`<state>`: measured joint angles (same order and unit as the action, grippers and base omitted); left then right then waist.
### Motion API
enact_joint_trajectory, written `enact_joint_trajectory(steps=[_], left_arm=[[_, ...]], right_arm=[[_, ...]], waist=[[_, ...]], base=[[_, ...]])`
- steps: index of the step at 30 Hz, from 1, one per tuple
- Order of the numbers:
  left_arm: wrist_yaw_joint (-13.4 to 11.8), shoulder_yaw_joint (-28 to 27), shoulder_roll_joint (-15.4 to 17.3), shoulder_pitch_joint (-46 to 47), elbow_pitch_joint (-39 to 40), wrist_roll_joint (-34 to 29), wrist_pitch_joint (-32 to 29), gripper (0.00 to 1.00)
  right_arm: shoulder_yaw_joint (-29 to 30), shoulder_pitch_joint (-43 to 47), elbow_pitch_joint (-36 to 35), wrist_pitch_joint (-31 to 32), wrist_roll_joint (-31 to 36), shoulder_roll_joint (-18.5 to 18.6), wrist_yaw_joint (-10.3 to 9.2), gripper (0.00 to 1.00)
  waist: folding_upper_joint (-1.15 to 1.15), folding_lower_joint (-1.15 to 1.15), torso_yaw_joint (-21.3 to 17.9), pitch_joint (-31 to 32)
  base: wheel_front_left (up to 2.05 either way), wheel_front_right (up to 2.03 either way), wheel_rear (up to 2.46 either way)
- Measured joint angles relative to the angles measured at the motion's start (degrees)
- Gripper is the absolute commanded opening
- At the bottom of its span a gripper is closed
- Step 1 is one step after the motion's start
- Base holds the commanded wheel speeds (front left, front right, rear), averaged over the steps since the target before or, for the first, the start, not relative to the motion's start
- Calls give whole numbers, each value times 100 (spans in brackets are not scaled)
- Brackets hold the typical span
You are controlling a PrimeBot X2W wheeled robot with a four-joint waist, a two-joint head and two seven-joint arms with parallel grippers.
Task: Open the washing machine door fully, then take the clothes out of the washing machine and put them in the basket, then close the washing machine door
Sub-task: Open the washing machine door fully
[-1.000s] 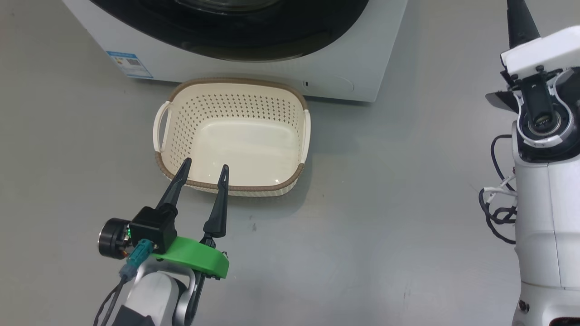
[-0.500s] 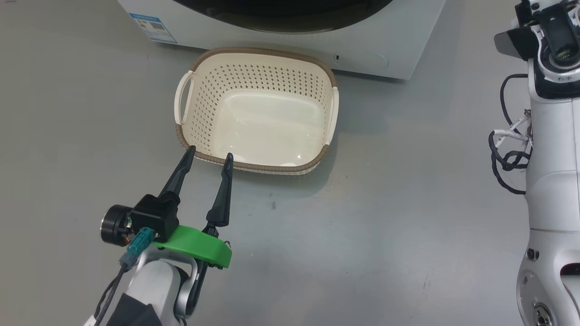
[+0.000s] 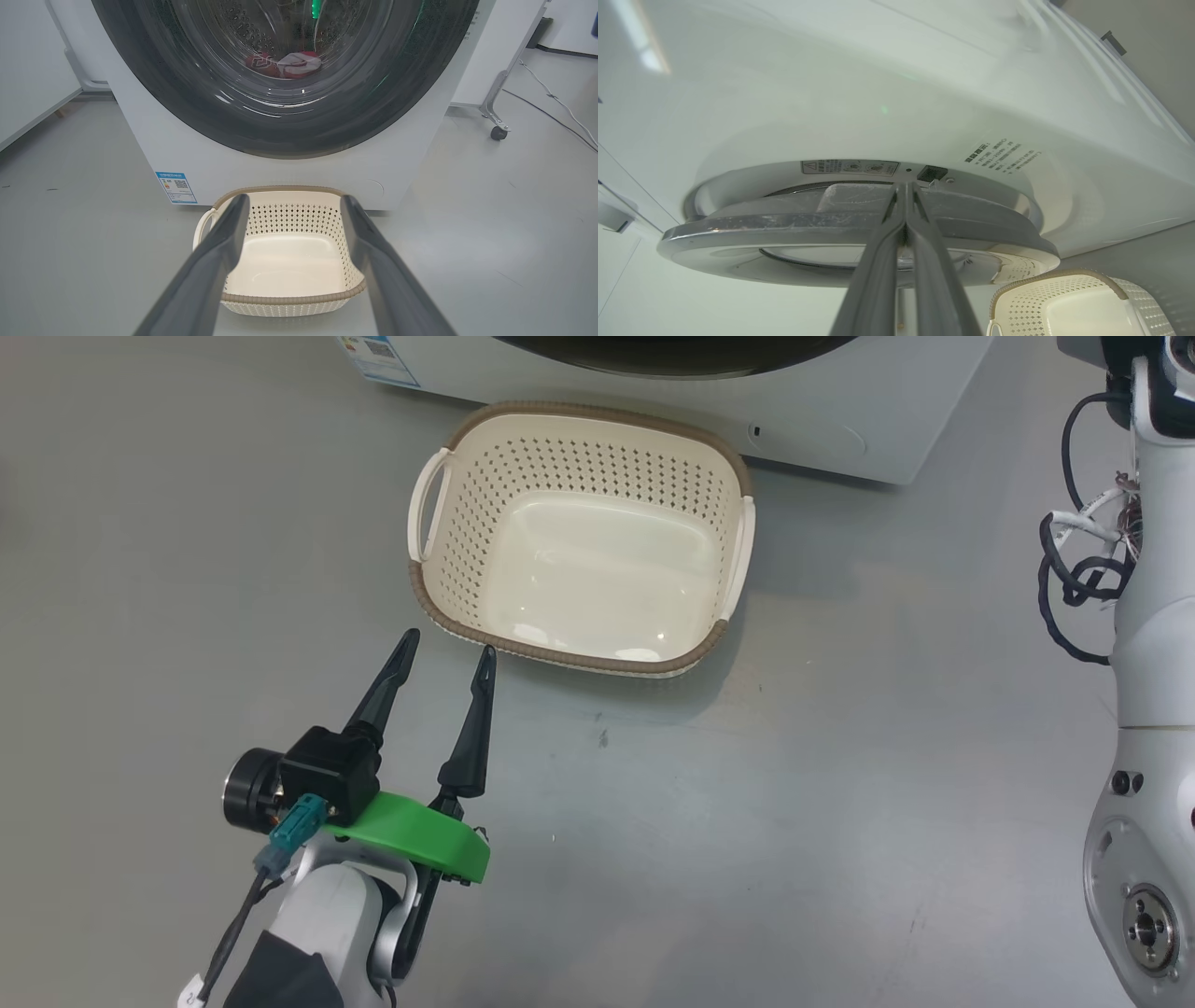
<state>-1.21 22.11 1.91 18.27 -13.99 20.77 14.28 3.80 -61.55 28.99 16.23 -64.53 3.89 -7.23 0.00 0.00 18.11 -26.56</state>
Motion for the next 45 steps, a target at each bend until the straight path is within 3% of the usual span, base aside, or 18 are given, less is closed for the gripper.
enact_joint_trajectory(steps=[18,45], left_arm=[[-11,56,-14,62,-14,244,0,100],[-94,51,-29,63,-35,277,0,100]], right_arm=[[344,-906,1228,-141,-215,57,-1,0],[443,-1352,2121,587,-606,235,-51,0]], waist=[[0,0,520,-169],[0,0,536,-80]], base=[[0,0,0],[0,0,0]])
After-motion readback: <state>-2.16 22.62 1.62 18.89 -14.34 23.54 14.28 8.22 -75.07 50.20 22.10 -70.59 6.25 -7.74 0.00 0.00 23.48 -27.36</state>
